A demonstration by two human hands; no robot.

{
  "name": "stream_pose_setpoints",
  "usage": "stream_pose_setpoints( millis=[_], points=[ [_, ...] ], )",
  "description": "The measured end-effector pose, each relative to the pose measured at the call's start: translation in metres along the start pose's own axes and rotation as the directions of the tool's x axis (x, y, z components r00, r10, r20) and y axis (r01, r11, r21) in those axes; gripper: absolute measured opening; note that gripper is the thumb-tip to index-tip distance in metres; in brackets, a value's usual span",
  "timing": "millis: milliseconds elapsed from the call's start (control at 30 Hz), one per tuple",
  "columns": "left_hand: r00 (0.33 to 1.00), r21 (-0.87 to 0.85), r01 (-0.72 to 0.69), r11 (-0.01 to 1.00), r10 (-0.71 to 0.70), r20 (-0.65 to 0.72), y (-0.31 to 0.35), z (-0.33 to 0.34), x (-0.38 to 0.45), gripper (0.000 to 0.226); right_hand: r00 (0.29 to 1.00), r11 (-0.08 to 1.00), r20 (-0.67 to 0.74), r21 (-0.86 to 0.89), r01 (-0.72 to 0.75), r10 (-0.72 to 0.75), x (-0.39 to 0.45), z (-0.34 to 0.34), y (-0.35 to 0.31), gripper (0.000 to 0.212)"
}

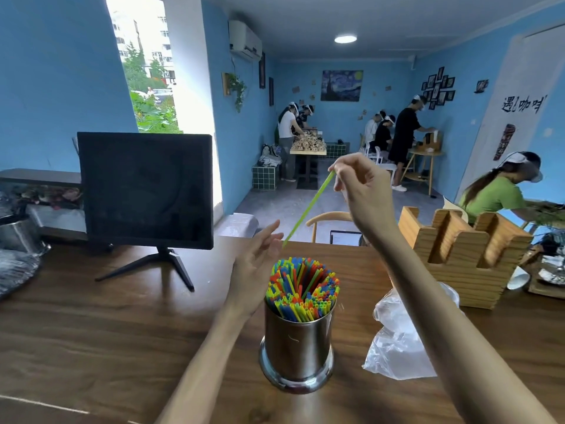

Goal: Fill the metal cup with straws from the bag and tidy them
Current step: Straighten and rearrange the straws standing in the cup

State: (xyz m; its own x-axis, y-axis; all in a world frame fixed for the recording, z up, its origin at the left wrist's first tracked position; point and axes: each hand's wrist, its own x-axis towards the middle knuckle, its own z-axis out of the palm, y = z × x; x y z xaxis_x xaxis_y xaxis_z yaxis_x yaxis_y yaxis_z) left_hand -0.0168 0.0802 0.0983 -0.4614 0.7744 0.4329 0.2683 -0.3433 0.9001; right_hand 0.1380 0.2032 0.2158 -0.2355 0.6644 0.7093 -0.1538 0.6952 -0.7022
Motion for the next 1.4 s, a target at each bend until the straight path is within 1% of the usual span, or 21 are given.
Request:
stream_pose_setpoints(
  millis=[100,200,300,367,400,467,533,567,600,633,667,700,733,767,800,833,900,1100,1200,1300,1400],
  points=[
    [1.0,-0.011,-0.013,1.0,0.013,-0.007,0.005,0.003,0.0,0.035,0.999,0.974,-0.024,0.222,-0.037,0.043,-0.002,0.0,-0.004,0.02],
    [0.995,-0.176,0.036,0.984,-0.051,-0.081,0.007,-0.001,0.001,0.022,0.988,0.95,-0.007,0.274,-0.148,0.156,-0.009,-0.003,0.008,0.021],
    [0.95,-0.402,0.058,0.914,-0.174,-0.258,0.008,-0.011,0.004,0.01,0.954,0.926,0.074,0.229,-0.299,0.29,-0.017,-0.012,0.031,0.019],
    [0.884,-0.485,0.018,0.874,-0.241,-0.401,0.008,-0.018,0.01,0.006,0.915,0.931,0.225,0.07,-0.359,0.336,-0.024,-0.017,0.047,0.018],
    [0.848,-0.516,-0.015,0.856,-0.263,-0.46,0.009,-0.022,0.013,0.006,0.879,0.936,0.331,-0.043,-0.35,0.344,-0.029,-0.017,0.053,0.018],
    [0.788,-0.496,-0.051,0.867,-0.27,-0.553,0.008,-0.03,0.019,0.007,0.772,0.943,0.542,-0.21,-0.259,0.332,-0.039,-0.014,0.063,0.016],
    [0.778,-0.432,-0.052,0.901,-0.234,-0.582,0.009,-0.033,0.021,0.013,0.652,0.948,0.688,-0.241,-0.209,0.318,-0.046,-0.008,0.069,0.012],
    [0.795,-0.426,-0.054,0.903,-0.22,-0.566,0.011,-0.033,0.022,0.014,0.612,0.95,0.726,-0.241,-0.199,0.312,-0.047,-0.005,0.07,0.011],
    [0.819,-0.438,-0.059,0.897,-0.208,-0.535,0.013,-0.031,0.022,0.013,0.608,0.954,0.735,-0.239,-0.183,0.3,-0.047,-0.001,0.071,0.011],
    [0.841,-0.44,-0.073,0.895,-0.182,-0.51,0.016,-0.029,0.021,0.009,0.649,0.959,0.708,-0.236,-0.155,0.279,-0.046,0.003,0.073,0.011],
    [0.858,-0.424,-0.095,0.901,-0.142,-0.494,0.02,-0.027,0.021,0.006,0.716,0.963,0.65,-0.244,-0.119,0.253,-0.043,0.007,0.075,0.01],
    [0.868,-0.375,-0.118,0.919,-0.088,-0.489,0.023,-0.025,0.02,0.01,0.778,0.959,0.585,-0.272,-0.081,0.231,-0.04,0.011,0.078,0.01],
    [0.876,-0.314,-0.135,0.94,-0.035,-0.481,0.025,-0.022,0.019,0.014,0.806,0.949,0.547,-0.31,-0.057,0.227,-0.038,0.013,0.082,0.012],
    [0.883,-0.249,-0.143,0.958,0.01,-0.469,0.026,-0.019,0.018,0.015,0.798,0.936,0.55,-0.35,-0.045,0.245,-0.035,0.016,0.086,0.015],
    [0.89,-0.203,-0.142,0.969,0.035,-0.455,0.028,-0.016,0.016,0.016,0.769,0.92,0.576,-0.39,-0.039,0.277,-0.034,0.018,0.091,0.018],
    [0.897,-0.169,-0.141,0.975,0.053,-0.439,0.028,-0.014,0.015,0.019,0.739,0.904,0.598,-0.425,-0.035,0.311,-0.033,0.02,0.096,0.02],
    [0.915,-0.115,-0.128,0.985,0.072,-0.397,0.025,-0.012,0.014,0.023,0.709,0.887,0.606,-0.458,-0.059,0.361,-0.032,0.022,0.103,0.022],
    [0.96,0.033,-0.09,0.995,0.096,-0.265,0.014,-0.006,0.01,0.023,0.628,0.906,0.664,-0.383,-0.182,0.407,-0.024,0.018,0.104,0.018],
    [0.977,0.083,-0.073,0.994,0.088,-0.192,0.011,-0.003,0.01,0.023,0.586,0.904,0.697,-0.388,-0.176,0.414,-0.021,0.018,0.104,0.017],
    [0.997,0.138,-0.04,0.99,0.049,-0.06,0.007,-0.001,0.01,0.029,0.56,0.897,0.708,-0.406,-0.176,0.431,-0.02,0.019,0.105,0.016],
    [0.999,0.203,-0.047,0.978,0.049,-0.002,0.004,0.0,0.009,0.027,0.561,0.906,0.723,-0.404,-0.129,0.402,-0.018,0.018,0.103,0.022]
  ],
)
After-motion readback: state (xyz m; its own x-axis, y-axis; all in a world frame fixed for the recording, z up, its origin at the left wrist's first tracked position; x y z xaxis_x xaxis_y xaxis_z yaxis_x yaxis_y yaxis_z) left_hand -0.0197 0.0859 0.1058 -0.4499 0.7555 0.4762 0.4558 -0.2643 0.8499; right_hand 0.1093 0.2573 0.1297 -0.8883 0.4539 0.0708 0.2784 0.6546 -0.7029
